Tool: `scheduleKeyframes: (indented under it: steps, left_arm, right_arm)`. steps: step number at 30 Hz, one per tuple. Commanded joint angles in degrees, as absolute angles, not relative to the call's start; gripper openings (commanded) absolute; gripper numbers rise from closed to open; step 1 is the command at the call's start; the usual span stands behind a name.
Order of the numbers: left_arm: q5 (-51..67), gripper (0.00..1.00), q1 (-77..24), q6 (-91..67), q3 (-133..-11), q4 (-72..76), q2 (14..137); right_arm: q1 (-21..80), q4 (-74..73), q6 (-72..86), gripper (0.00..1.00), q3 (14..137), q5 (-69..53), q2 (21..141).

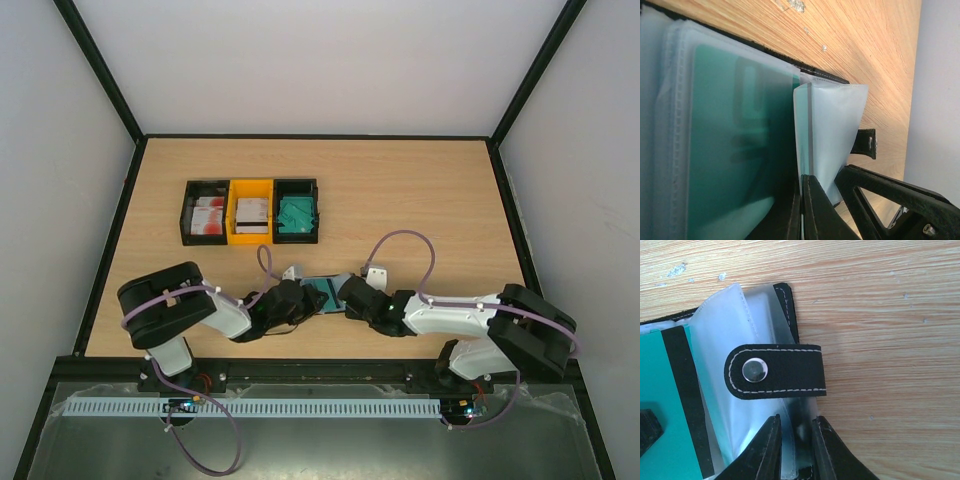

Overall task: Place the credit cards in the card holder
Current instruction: Insert the credit card into the card holder.

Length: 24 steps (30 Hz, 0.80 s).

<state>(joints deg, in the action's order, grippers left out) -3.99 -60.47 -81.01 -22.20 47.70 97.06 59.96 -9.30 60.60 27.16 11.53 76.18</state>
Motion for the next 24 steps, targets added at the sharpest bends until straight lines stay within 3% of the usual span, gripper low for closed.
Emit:
scheduleKeyframes:
  steps: [1, 6, 11, 24]
  left_arm:
    - [-8.2, 0.02, -60.3, -79.8, -20.0, 42.6, 96.9]
    - [-9.3, 0.02, -60.4, -78.5, -20.1, 42.4, 95.9]
    - [-9.5, 0.02, -60.4, -77.7, -19.5, 44.3, 95.5]
    - [-3.9, 0.02, -63.4, -80.5, -20.1, 51.9, 102.9]
  right_arm:
    - [60.0, -10.0, 60.2, 0.17, 28.1, 13.6, 77.1]
    - [60.0, -10.7, 60.3, 0.19, 28.6, 11.9, 75.4]
    - [60.0, -11.3, 60.4, 0.27, 29.3, 10.6, 72.5]
    - [60.0, -10.7, 61.0, 0.29, 28.9, 10.3, 71.0]
